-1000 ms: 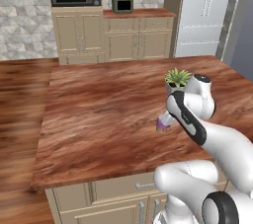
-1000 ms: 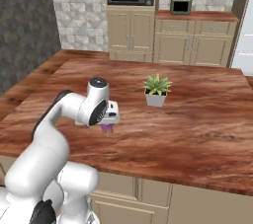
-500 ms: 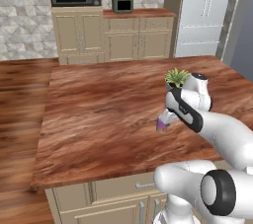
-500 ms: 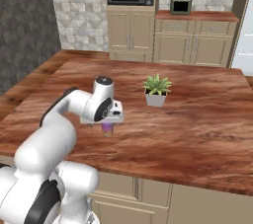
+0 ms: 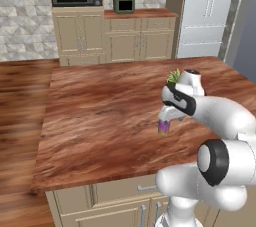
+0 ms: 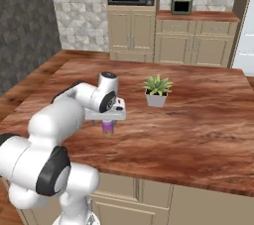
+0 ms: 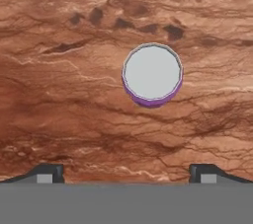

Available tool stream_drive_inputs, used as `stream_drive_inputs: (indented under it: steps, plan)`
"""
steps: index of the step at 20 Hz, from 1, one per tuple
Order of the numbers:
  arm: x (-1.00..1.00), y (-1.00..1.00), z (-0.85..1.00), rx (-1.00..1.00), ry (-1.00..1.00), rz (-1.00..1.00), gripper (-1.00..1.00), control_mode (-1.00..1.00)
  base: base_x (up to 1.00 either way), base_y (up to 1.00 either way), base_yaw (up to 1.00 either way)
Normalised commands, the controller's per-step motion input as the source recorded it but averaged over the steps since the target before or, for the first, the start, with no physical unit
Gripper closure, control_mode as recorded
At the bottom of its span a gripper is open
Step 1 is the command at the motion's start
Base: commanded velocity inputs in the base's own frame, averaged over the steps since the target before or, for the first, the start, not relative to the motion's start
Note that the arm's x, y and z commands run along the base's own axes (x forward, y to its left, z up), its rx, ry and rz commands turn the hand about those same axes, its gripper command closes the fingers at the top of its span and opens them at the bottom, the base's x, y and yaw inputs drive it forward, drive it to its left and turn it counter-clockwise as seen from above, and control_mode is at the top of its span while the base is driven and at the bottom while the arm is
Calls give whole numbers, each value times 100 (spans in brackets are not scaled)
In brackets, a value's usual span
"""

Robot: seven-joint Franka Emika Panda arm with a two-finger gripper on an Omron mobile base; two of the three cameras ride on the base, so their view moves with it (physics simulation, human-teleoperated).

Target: Pick the can from the counter and place it in the open cabinet.

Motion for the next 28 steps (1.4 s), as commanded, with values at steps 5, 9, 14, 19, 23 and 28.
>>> stream_drive_inputs:
  steps: [5, 9, 14, 19, 23, 28]
  plan:
    - [30, 0, -20, 0, 9, 0, -100, -100, 0, 0, 0]
    - [27, 0, -20, 0, 4, 1, -100, -100, 0, 0, 0]
    - [14, 3, -21, 0, 0, 3, -100, -100, 0, 0, 0]
    - [-6, 3, -21, 0, -2, 8, -100, -100, 0, 0, 0]
    - [-21, 0, -15, 0, -8, 13, -100, -100, 0, 0, 0]
    - [-28, 0, 0, 1, -16, 14, -100, -100, 0, 0, 0]
